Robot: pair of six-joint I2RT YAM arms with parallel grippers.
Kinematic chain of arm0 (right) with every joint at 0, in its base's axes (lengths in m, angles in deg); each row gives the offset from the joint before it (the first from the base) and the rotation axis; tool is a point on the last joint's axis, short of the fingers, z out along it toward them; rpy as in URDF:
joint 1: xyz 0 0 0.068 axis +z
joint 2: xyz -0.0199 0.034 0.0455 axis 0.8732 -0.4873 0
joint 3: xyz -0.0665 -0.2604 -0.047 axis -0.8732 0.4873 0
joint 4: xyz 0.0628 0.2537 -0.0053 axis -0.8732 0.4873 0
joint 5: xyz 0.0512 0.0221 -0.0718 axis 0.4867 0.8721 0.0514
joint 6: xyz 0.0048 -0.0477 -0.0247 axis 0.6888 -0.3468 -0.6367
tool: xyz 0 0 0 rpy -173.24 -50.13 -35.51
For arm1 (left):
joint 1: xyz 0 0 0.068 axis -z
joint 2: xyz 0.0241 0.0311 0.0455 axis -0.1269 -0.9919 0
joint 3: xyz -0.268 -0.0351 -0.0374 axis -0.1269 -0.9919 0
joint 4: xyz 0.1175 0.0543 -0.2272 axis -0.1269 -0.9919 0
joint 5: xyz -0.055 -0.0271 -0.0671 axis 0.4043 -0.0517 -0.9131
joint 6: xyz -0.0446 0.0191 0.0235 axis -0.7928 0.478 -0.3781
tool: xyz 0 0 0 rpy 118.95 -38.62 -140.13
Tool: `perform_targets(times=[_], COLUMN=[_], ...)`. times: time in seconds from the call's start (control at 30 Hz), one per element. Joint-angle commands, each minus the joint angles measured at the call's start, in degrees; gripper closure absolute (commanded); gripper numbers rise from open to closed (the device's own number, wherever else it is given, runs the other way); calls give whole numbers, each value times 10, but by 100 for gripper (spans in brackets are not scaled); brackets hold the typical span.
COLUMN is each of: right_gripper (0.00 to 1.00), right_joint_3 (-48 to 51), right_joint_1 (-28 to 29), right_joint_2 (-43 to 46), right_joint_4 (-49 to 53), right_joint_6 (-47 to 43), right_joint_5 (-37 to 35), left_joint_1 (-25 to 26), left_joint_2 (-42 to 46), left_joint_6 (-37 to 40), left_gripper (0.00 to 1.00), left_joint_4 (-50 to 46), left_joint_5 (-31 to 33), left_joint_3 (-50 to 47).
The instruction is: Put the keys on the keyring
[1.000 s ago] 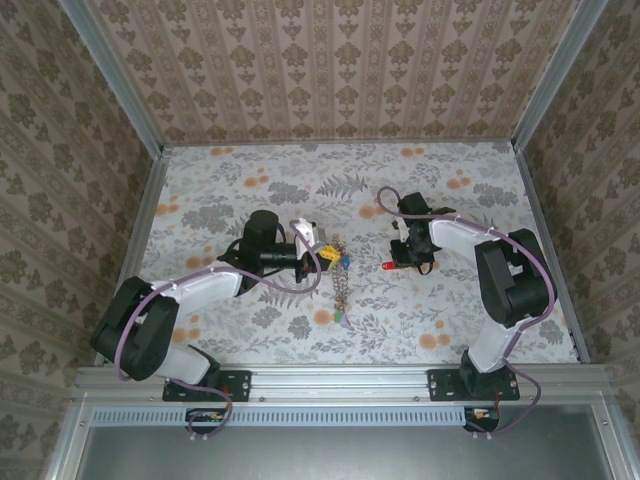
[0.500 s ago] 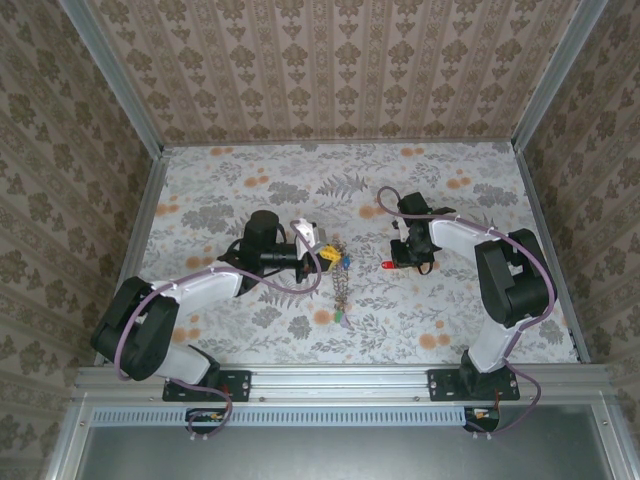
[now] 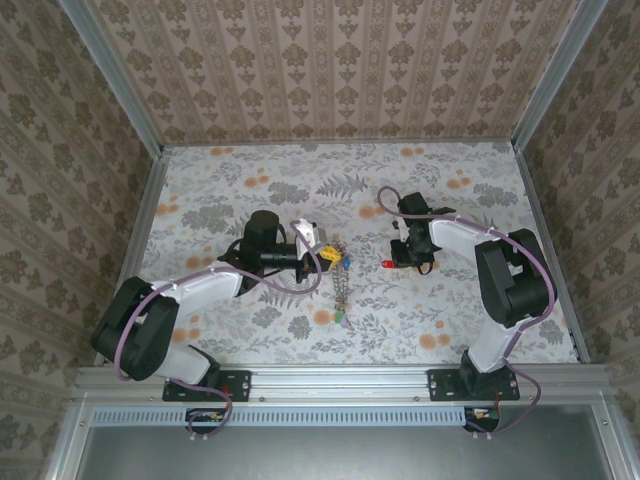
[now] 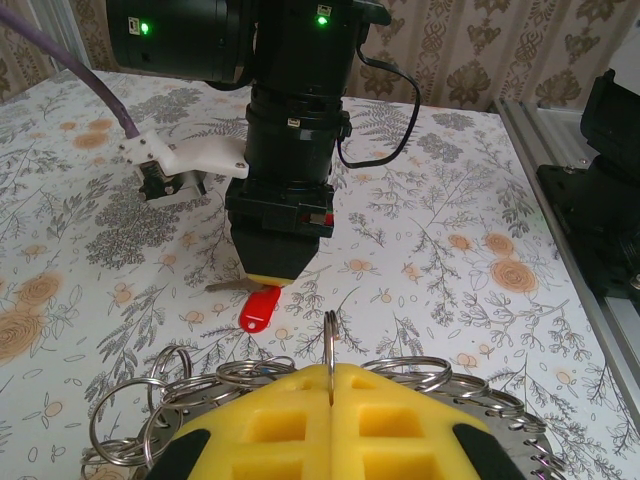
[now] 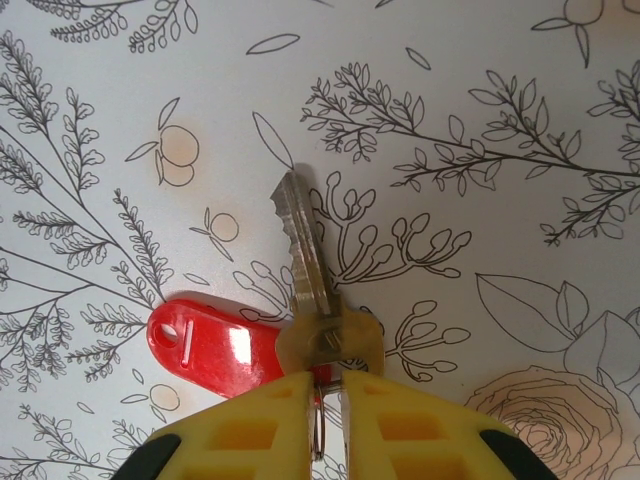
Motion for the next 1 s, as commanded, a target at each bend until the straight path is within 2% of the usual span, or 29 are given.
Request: perform_targets(times=[0.0, 0.97], right_gripper=[83, 85], right_joint_3=[-4, -4], right_joint_1=[3, 3], right_joint_2=[21, -4], right_joint_4=[5, -12], right_joint_6=[4, 9], right_joint_5=[-2, 2], left_joint_1=[3, 3], left_joint_2=[-2, 2], left_joint_6=[5, 6], left_gripper=[100, 100], left_joint_4=[3, -1], left_joint_5=[-15, -14], left_joint_3=[15, 17])
